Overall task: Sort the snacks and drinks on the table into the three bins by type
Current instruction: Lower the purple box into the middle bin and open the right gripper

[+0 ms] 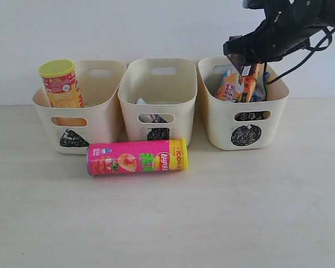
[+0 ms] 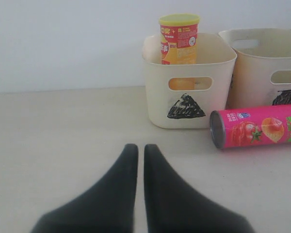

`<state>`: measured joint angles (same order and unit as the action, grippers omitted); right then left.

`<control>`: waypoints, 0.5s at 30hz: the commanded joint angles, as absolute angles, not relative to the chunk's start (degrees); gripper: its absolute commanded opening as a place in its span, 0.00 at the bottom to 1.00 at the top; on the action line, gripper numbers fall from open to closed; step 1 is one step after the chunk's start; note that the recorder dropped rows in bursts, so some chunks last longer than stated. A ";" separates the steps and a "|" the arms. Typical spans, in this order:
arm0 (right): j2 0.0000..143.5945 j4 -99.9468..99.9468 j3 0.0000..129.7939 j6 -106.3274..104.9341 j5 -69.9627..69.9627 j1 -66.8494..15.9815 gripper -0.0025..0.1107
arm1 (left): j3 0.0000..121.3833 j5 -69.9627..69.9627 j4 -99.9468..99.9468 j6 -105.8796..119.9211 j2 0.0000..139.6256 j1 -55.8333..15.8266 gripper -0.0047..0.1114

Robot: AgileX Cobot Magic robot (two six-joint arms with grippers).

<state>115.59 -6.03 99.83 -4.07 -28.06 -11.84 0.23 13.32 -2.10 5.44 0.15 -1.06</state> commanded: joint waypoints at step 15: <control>119.33 -16.79 106.77 -9.63 -26.81 -19.20 0.02 | 0.00 13.13 -2.28 5.64 0.00 -1.23 0.07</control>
<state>118.13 -16.44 106.19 -8.97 -28.10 -17.80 0.23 13.32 -2.10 5.44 0.15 -1.06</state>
